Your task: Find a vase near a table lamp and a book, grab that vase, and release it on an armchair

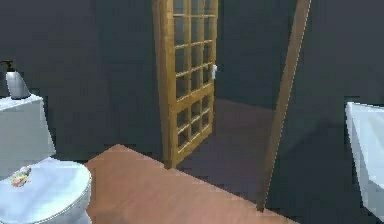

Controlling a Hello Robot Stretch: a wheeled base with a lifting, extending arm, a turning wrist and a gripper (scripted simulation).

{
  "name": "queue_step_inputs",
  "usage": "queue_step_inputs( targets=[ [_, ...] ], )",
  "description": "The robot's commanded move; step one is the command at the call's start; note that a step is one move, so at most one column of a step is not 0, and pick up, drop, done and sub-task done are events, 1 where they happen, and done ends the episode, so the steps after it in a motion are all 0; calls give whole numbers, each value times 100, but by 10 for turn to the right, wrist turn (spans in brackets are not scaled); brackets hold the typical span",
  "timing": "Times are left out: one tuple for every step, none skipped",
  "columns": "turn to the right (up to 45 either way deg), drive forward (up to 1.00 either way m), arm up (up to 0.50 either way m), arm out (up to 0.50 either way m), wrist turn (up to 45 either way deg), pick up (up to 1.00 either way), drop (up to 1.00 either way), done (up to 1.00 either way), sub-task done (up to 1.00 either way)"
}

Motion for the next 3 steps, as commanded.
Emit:
queue_step_inputs(
  targets=[
    [0, 55, 0, 0, 0, 0, 0, 0, 0],
    [30, 0, 0, 0, 0, 0, 0, 0, 0],
    [0, 65, 0, 0, 0, 0, 0, 0, 0]
  ],
)
